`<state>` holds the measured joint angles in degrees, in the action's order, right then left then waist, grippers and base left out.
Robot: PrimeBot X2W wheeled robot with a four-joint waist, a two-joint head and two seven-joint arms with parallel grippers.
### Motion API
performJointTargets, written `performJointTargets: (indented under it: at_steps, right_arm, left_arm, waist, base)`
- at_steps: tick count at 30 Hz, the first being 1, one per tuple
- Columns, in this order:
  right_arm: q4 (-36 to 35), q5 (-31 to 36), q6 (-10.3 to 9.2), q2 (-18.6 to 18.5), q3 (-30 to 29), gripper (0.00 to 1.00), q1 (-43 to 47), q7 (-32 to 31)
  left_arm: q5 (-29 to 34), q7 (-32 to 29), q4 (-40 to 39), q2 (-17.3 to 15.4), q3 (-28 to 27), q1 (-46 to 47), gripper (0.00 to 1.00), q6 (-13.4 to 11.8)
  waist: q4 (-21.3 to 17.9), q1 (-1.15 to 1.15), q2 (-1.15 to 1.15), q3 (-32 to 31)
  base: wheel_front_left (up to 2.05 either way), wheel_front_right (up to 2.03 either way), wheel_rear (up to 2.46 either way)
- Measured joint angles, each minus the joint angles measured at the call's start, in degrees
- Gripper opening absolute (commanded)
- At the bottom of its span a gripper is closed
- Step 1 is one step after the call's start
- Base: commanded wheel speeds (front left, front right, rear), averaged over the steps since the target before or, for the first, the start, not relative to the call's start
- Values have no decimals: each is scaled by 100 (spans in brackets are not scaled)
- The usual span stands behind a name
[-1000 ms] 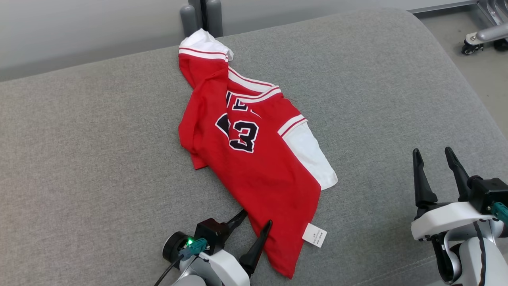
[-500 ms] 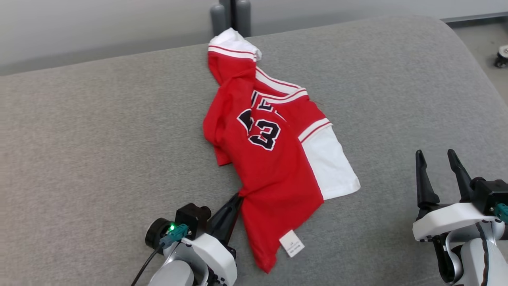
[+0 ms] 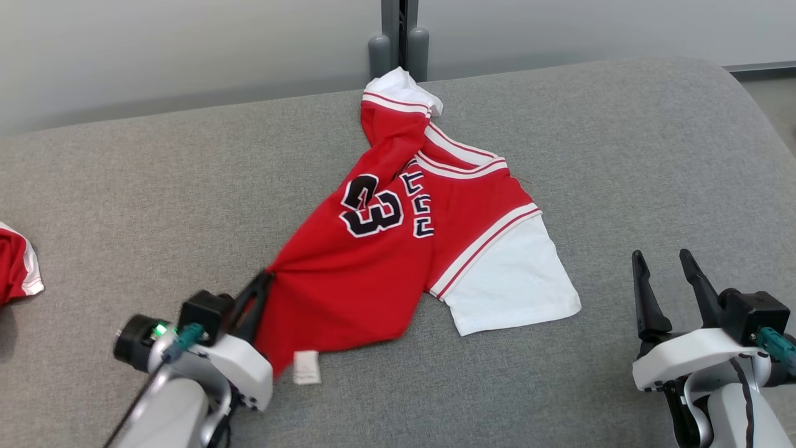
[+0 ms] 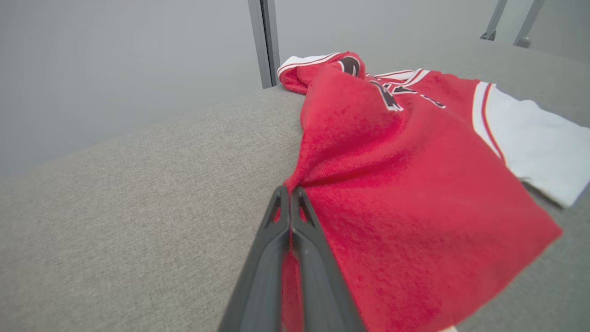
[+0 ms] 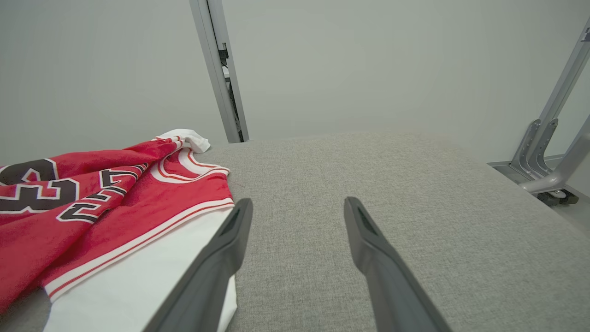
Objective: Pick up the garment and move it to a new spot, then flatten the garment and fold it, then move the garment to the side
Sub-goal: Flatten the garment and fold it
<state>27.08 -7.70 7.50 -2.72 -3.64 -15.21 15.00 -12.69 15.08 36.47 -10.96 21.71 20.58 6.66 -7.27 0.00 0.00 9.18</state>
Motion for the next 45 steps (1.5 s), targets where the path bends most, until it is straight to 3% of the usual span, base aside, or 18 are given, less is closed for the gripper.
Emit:
performJointTargets:
  at_steps: [6,7,9,10,15,18,24,32,45]
  right_arm:
    - [32,12,0,-2,21,100,53,0]
    - [34,15,0,-1,33,100,53,0]
    - [44,15,0,-1,62,100,48,0]
    - [55,15,0,-1,77,100,46,0]
    - [76,16,0,-2,114,100,46,0]
    - [33,25,0,-3,131,100,55,0]
    - [-93,51,0,-2,216,100,240,0]
    - [-145,64,0,0,229,100,429,0]
    - [-97,30,0,-1,261,100,707,0]
  left_arm:
    - [283,1,213,-286,-270,448,0,-167]
    - [311,1,318,-304,-302,505,4,-174]
    - [354,1,564,-322,-331,602,49,-183]
    - [353,1,673,-315,-360,633,100,-196]
    - [266,1,740,-191,-711,644,100,-515]
    - [187,1,413,-49,-1065,362,100,-833]
    - [142,1,-471,349,-1717,-523,100,-1162]
    - [460,1,-1178,658,-1996,-1384,100,-1118]
    - [610,1,-1258,805,-1915,-1925,100,-943]
  waist:
    - [-21,0,0,57]
    - [-26,0,0,72]
    - [-41,0,0,97]
    - [-52,0,0,106]
    - [-55,0,0,75]
    - [-8,0,0,-2]
    - [174,0,0,-212]
    - [504,0,0,-481]
    - [716,0,0,-814]
  base:
    - [0,0,0]
    - [0,0,0]
    - [0,0,0]
    - [0,0,0]
    - [0,0,0]
    - [0,0,0]
    - [0,0,0]
    - [0,0,0]
    - [0,0,0]
